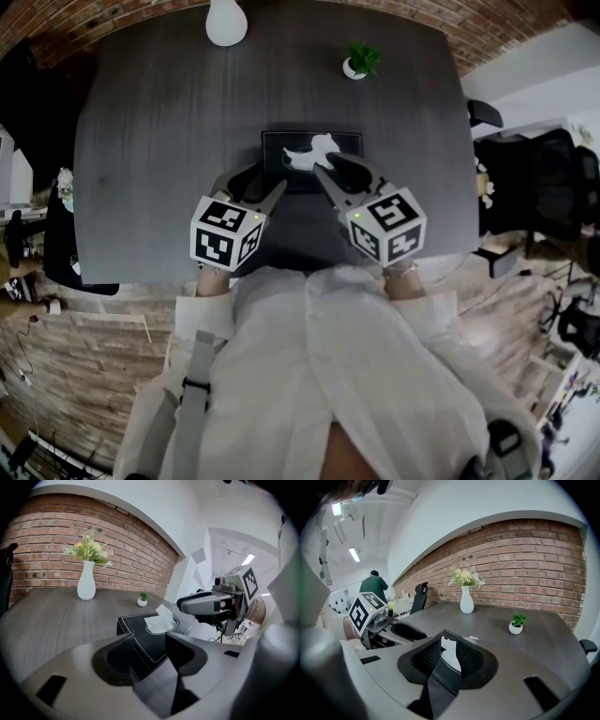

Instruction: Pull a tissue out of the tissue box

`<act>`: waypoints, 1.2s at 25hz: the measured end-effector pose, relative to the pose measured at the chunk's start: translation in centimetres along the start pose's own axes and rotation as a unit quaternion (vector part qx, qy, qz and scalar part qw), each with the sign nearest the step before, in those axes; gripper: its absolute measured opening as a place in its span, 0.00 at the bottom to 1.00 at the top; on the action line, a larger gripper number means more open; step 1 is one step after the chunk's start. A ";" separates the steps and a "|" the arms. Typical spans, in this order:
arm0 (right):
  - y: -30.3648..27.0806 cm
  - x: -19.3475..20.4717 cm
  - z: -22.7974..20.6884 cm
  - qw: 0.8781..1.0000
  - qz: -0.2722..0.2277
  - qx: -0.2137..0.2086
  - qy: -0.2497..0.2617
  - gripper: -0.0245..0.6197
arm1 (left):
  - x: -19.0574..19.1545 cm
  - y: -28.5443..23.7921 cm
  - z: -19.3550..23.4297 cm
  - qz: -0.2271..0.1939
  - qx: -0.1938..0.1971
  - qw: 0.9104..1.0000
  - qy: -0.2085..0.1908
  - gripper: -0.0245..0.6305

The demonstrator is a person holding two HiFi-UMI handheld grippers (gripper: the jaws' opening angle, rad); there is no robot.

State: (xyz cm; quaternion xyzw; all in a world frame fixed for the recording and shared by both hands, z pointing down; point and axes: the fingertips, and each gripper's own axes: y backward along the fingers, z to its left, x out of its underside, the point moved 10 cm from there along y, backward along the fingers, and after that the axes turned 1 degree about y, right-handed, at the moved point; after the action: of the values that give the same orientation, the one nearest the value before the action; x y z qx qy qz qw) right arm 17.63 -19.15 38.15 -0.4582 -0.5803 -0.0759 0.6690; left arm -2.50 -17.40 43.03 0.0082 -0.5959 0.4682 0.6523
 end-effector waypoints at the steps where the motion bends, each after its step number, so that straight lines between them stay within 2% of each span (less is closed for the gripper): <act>1: -0.2 -0.1 -0.1 1.000 0.005 -0.001 0.004 0.16 | 0.0 0.0 0.1 0.000 -0.002 1.000 0.000 0.33; 12: -2.7 -0.3 -1.1 0.998 0.042 -0.008 0.041 0.25 | 0.1 -0.9 0.6 0.001 -0.006 1.000 0.016 0.33; 20: -3.8 0.0 -1.7 0.996 0.073 -0.022 0.054 0.27 | 0.0 -1.3 1.1 0.006 -0.013 1.000 0.025 0.33; 30: -5.1 0.7 -1.4 0.992 0.105 -0.020 0.068 0.27 | 0.1 -1.4 1.1 0.008 -0.014 1.000 0.024 0.33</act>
State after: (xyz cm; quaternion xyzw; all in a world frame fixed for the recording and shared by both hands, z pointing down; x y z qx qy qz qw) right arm 15.60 -22.69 41.52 -0.5239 -0.4803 -0.0476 0.7018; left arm -2.51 -18.81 44.21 -0.0170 -0.5866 0.4649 0.6630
